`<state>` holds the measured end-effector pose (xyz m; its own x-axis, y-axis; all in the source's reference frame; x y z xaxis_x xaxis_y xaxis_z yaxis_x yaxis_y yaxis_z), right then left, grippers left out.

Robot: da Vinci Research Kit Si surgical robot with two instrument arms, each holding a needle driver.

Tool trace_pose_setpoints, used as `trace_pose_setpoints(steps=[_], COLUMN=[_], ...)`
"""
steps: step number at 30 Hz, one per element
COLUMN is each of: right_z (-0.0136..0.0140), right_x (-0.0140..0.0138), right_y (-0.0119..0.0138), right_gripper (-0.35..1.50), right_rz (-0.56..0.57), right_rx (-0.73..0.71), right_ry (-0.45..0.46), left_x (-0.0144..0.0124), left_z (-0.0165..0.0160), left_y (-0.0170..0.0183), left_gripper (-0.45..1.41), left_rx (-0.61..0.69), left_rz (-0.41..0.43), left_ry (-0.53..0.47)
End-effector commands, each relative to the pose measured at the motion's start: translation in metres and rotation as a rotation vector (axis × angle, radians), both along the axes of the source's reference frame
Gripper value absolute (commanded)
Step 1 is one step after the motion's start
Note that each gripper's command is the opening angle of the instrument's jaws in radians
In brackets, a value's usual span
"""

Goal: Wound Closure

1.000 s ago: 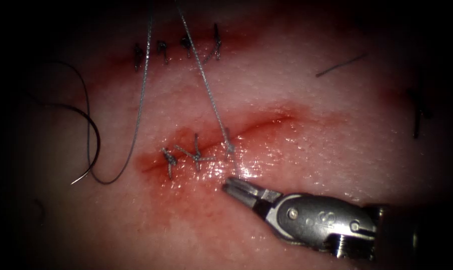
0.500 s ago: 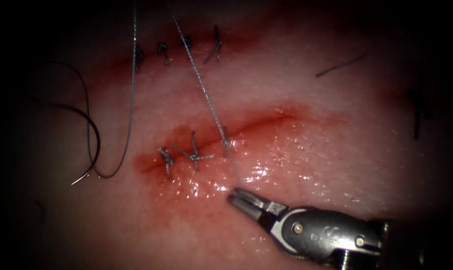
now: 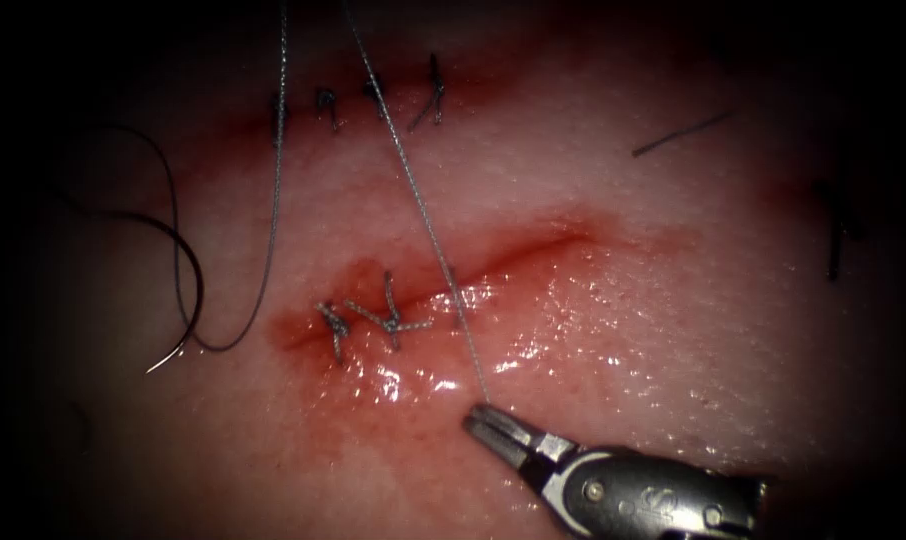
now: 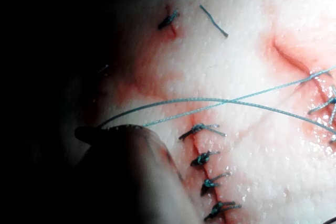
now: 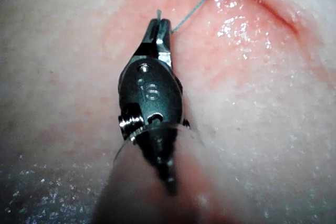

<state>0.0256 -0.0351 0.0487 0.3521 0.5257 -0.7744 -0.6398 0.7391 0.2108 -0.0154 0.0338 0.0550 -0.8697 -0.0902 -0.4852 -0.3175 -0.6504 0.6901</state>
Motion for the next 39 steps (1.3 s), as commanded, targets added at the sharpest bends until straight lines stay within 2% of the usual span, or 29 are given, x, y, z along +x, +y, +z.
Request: trace_pose_setpoints(steps=[1, 9, 11, 14, 15, 17, 18, 20, 25, 29, 32, 34, 35, 38, 39], right_z=[0.0005, 0.0007, 0.0008, 0.0010, 0.0010, 0.0010, 0.0010, 0.0010, 0.0008, 0.0002, -0.0006, -0.0012, -0.0015, -0.0023, -0.0025], right_x=[0.0008, 0.0017, 0.0019, 0.0021, 0.0021, 0.0020, 0.0020, 0.0020, 0.0020, 0.0017, 0.0010, 0.0002, -0.0002, -0.0010, -0.0011], right_y=[-0.0011, 0.0002, 0.0010, 0.0024, 0.0028, 0.0035, 0.0036, 0.0039, 0.0039, 0.0041, 0.0048, 0.0056, 0.0061, 0.0080, 0.0089], right_gripper=[-0.35, -0.35, -0.35, -0.35, -0.05, 0.94, 1.15, 1.30, 1.38, 1.40, 1.40, 1.28, 1.18, 0.64, 0.22], right_rz=[0.005, 0.027, 0.040, 0.040, 0.041, 0.054, 0.067, 0.078, 0.069, 0.071, 0.080, 0.072, 0.048, -0.071, -0.116], right_rx=[0.006, 0.002, -0.007, -0.019, -0.020, -0.026, -0.032, -0.035, -0.036, -0.035, -0.053, -0.085, -0.099, -0.124, -0.104], right_ry=[0.002, 0.006, 0.021, 0.067, 0.072, 0.077, 0.074, 0.072, 0.085, 0.093, 0.137, 0.149, 0.144, 0.177, 0.210], left_x=[-0.0006, -0.0012, -0.0016, -0.0025, -0.0028, -0.0033, -0.0036, -0.0040, -0.0050, -0.0058, -0.0063, -0.0065, -0.0066, -0.0067, -0.0067], left_z=[0.0005, 0.0007, 0.0008, 0.0007, 0.0006, 0.0004, 0.0001, -0.0002, -0.0011, -0.0019, -0.0029, -0.0037, -0.0041, -0.0055, -0.0059], left_y=[0.0001, -0.0008, -0.0018, -0.0036, -0.0044, -0.0055, -0.0061, -0.0068, -0.0092, -0.0120, -0.0144, -0.0162, -0.0169, -0.0196, -0.0203], left_gripper=[-0.45, -0.45, -0.45, -0.45, -0.45, -0.45, -0.45, -0.45, -0.45, -0.45, -0.45, -0.45, -0.45, -0.45, -0.45], left_rx=[-0.002, 0.006, 0.021, 0.055, 0.070, 0.089, 0.102, 0.125, 0.198, 0.271, 0.329, 0.377, 0.400, 0.465, 0.475], left_rz=[0.000, 0.029, 0.059, 0.145, 0.191, 0.235, 0.252, 0.265, 0.354, 0.442, 0.512, 0.565, 0.583, 0.634, 0.650], left_ry=[-0.002, -0.006, -0.032, -0.114, -0.158, -0.212, -0.235, -0.266, -0.384, -0.494, -0.587, -0.648, -0.673, -0.744, -0.759])
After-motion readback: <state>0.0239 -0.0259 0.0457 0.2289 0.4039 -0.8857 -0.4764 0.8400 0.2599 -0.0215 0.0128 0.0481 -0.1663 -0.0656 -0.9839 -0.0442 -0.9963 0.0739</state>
